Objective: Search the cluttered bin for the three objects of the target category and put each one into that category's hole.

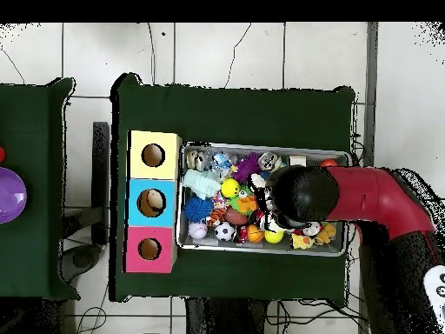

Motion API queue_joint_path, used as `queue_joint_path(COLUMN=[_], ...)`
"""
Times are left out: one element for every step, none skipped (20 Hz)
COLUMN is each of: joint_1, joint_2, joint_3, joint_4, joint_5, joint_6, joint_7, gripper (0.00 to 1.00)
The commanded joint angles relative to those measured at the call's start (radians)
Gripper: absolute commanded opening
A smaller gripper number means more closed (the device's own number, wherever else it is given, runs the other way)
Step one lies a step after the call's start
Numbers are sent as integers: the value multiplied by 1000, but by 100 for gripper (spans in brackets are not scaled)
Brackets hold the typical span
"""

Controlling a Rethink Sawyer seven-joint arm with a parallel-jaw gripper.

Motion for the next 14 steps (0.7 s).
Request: queue_joint_path(joint_1=[-52, -56, -61, -67, -70, -67, -65, -63, -64, -66, -71, -76, -79, -84], joint_2=[-1, 5, 8, 19, 28, 41, 55, 76, 88, 116, 130, 157, 170, 188], joint_3=[92, 87, 87, 90, 92, 87, 82, 79, 80, 88, 96, 107, 112, 126], joint_4=[25, 10, 8, 5, 6, 4, 1, -9, -12, -24, -26, -33, -35, -38], joint_5=[-79, -102, -113, -124, -129, -134, -139, -144, -147, -149, -151, -156, -160, -160], joint_6=[142, 151, 152, 142, 131, 109, 88, 66, 50, 28, 16, -6, -15, -28], joint_7=[-406, -426, -436, -445, -441, -417, -392, -370, -362, -360, -370, -381, -382, -395], gripper=[0, 0, 0, 0, 0, 0, 0, 0, 0, 0, 0, 0, 0, 0])
